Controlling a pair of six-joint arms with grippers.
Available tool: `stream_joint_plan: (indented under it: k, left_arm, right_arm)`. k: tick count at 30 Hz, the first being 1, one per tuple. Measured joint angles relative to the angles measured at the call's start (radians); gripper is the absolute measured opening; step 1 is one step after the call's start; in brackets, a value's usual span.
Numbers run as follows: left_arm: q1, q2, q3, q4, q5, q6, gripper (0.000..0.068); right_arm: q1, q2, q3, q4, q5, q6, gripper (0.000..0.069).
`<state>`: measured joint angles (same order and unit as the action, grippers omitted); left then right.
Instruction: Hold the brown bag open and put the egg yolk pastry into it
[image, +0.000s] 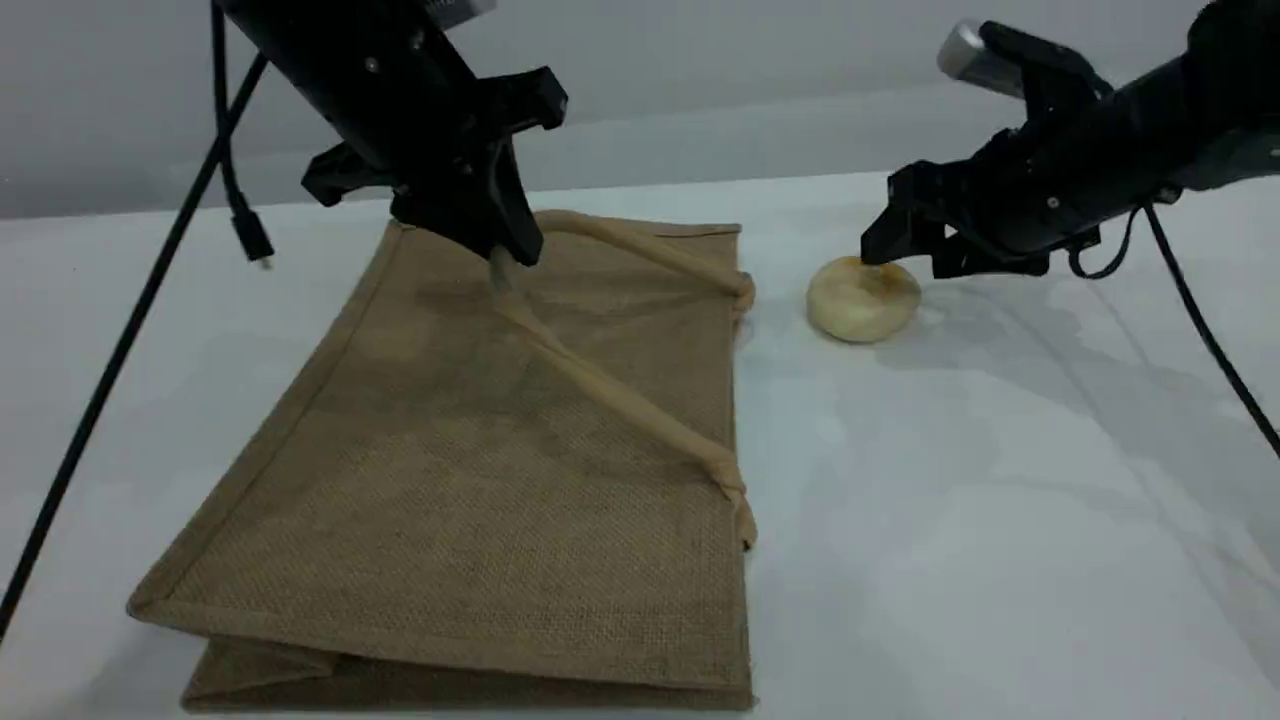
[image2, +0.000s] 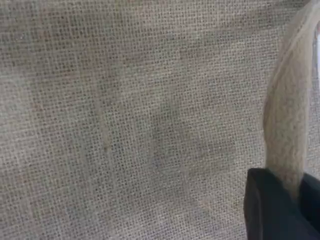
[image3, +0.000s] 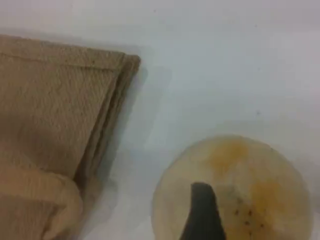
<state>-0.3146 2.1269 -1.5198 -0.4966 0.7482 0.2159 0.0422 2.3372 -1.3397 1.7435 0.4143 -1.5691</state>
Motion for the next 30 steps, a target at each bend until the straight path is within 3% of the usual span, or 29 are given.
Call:
stream_joint_plan:
  k: [14, 18, 24, 30]
  left_arm:
    - [0.001, -0.016, 0.0, 0.0, -0.002, 0.0, 0.0086]
    - [0.001, -0.016, 0.0, 0.0, -0.001, 0.001, 0.0086]
    - [0.001, -0.016, -0.006, 0.004, 0.024, 0.014, 0.0086]
    - [0.001, -0.016, -0.116, 0.047, 0.187, 0.05, 0.0086]
  right_arm:
    - [0.012, 0.053, -0.029, 0.002, 0.01, -0.001, 0.0432]
    - [0.02, 0.056, -0.034, 0.003, 0.015, -0.001, 0.0341]
    - [0.018, 0.055, -0.034, 0.002, 0.019, -0.001, 0.0065]
    - [0.016, -0.025, -0.019, -0.091, 0.025, 0.003, 0.0039]
